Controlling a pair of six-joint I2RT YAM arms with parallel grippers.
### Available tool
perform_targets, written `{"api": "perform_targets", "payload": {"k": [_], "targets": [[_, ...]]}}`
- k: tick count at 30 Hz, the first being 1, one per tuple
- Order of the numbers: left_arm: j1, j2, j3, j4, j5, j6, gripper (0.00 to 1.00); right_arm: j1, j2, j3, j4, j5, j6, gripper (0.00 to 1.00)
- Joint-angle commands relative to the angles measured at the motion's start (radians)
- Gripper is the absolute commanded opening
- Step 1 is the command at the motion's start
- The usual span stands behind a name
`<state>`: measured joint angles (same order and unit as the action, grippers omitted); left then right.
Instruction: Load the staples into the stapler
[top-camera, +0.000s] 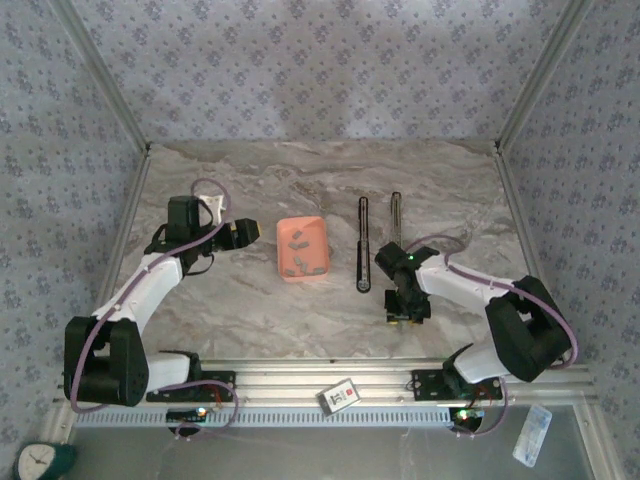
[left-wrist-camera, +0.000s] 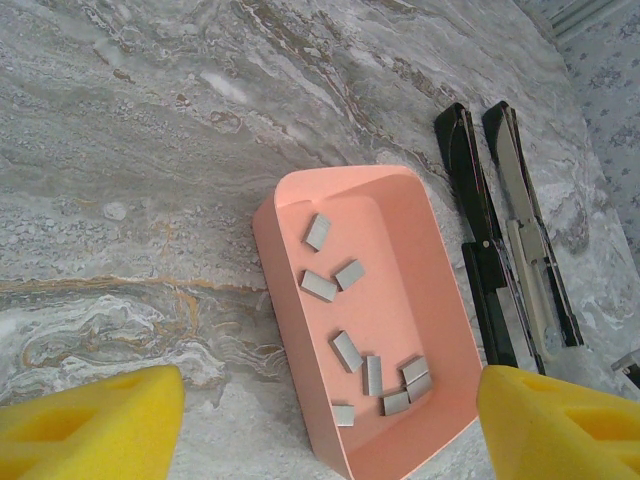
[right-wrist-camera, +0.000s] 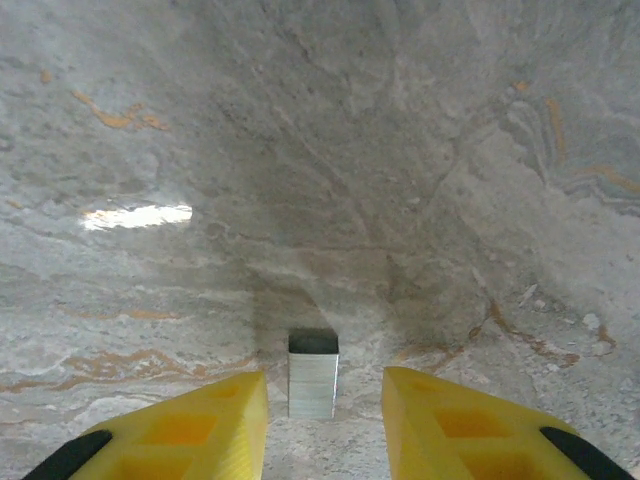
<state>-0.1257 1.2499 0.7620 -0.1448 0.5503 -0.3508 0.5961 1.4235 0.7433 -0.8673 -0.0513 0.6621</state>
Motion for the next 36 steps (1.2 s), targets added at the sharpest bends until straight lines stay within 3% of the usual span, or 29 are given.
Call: {"api": "perform_targets", "payload": {"k": [1,19,26,36], "targets": [[-0.007,-0.014,-0.008,0.016,0.015,-0.002,0.77,-0.008,0.016,0.017,-0.011,-0.026,0.004,0.34],[-0.014,-0.029,-0.01,0.015,0.015,-0.002,0.77,-0.022,0.07,-0.001,0.051,-0.032,0.006,0.28],[-0.015,-0.03,-0.013,0.013,0.013,0.001,0.77,-0.025,0.068,0.004,0.048,-0.008,0.004,0.19],[-0.021,-0.029,-0.016,0.018,0.012,0.005,0.77,-0.018,-0.038,0.024,0.038,0.076,0.012,0.15]]}}
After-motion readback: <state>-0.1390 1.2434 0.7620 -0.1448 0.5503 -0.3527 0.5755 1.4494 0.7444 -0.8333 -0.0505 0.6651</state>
